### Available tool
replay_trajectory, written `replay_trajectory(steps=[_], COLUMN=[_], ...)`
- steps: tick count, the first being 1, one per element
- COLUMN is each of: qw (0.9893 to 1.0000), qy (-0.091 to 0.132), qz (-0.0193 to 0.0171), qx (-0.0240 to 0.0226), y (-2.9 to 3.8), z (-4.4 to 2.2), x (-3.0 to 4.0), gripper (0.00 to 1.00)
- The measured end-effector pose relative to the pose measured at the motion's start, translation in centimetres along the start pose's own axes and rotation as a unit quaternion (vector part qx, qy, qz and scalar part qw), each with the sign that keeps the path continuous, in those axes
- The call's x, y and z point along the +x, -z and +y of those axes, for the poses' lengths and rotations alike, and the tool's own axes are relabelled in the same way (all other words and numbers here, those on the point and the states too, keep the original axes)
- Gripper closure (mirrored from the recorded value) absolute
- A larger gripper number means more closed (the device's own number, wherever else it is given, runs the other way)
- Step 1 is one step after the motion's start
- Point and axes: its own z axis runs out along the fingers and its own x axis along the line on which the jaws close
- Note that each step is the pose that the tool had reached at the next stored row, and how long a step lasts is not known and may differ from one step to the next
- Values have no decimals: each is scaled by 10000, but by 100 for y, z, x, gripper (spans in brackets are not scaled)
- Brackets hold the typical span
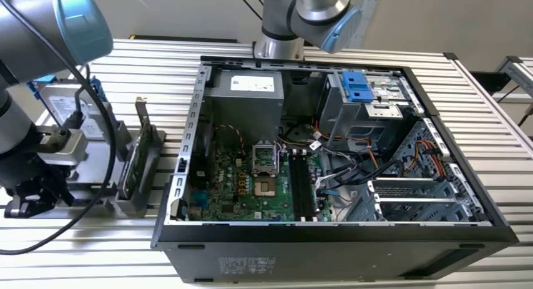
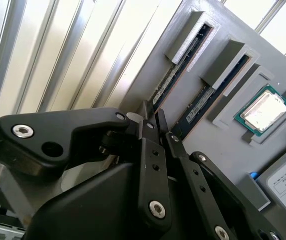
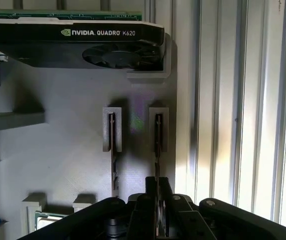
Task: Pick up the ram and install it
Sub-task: 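Pick up the ram and move it above insertion slot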
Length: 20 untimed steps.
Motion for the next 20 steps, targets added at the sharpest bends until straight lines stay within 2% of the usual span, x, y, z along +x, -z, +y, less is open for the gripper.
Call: replay_trajectory(steps=[9, 20], qw=[10000, 10000], qy=[0, 0], qz=[0, 0], qx=[1, 1], y=[27, 96], z=[-1, -3], x=[0, 2], gripper=[100, 100])
